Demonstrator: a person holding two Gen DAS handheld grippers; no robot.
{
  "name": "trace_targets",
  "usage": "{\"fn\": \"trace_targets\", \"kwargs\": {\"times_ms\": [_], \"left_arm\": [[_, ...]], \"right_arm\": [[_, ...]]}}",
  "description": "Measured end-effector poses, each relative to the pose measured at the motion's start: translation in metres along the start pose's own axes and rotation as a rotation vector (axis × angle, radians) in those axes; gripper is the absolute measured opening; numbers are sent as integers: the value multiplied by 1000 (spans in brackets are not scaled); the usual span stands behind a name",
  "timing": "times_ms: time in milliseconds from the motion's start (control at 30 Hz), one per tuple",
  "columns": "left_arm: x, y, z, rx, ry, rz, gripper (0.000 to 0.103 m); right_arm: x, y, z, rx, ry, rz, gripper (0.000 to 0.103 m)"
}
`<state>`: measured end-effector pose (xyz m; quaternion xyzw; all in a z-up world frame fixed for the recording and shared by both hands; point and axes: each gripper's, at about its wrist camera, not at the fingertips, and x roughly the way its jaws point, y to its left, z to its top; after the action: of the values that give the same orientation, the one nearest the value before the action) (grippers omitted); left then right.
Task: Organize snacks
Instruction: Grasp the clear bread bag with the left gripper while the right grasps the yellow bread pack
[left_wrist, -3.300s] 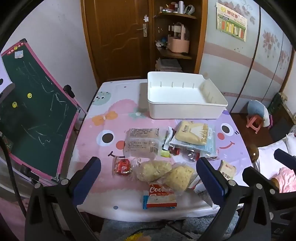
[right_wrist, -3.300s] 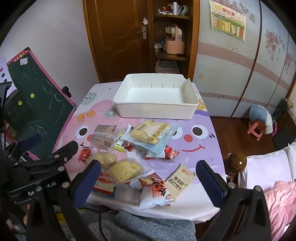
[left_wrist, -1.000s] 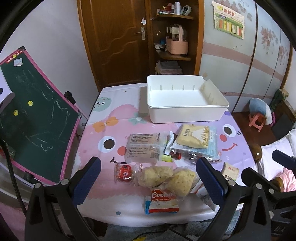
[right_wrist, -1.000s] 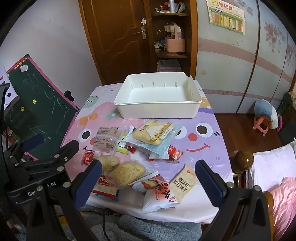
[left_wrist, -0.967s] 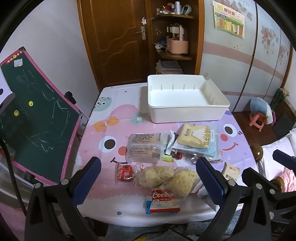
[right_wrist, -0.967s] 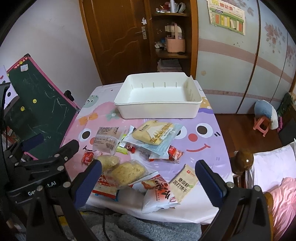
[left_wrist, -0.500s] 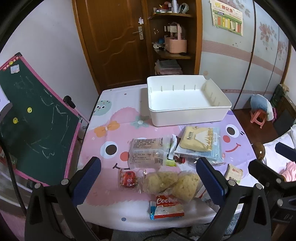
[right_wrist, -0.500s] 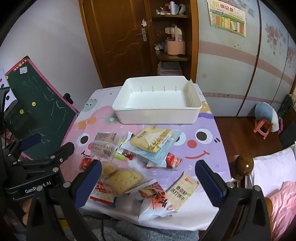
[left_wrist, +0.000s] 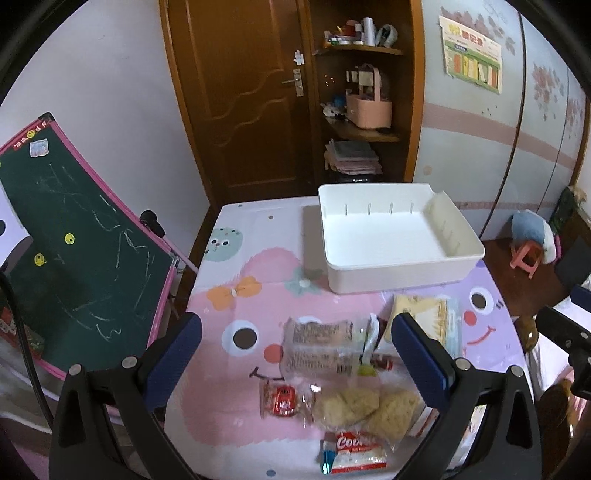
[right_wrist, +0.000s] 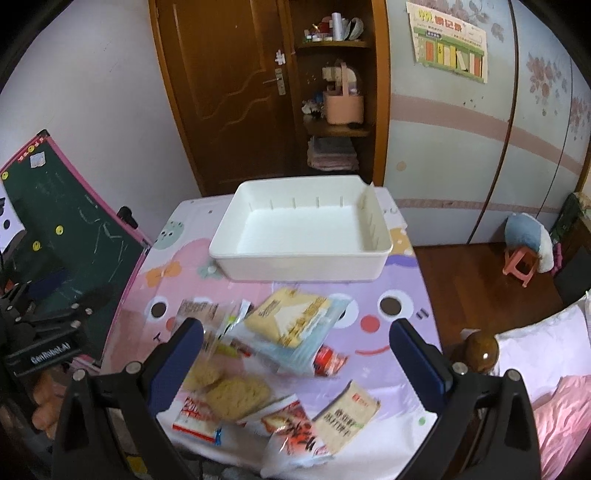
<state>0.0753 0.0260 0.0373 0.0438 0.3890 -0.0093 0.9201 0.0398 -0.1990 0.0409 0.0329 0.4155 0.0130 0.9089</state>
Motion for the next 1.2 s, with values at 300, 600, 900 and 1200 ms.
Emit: {"fn": "trace_targets", "kwargs": {"times_ms": [300,600,900,1200], "left_arm": [[52,26,17,-65,89,-62,102],[135,9,-17,-8,268,-121,102],[219,-5,-58,-20,477,-174,102],[255,-13,-69,-53,545,-218,102]], "right_arm": [[46,-19,18,27,67,-17,101],[131,-37,-4,116,256,81,99],[206,-45,-30,196,411,143,98],[242,-43,-42,253,476,247,96]]}}
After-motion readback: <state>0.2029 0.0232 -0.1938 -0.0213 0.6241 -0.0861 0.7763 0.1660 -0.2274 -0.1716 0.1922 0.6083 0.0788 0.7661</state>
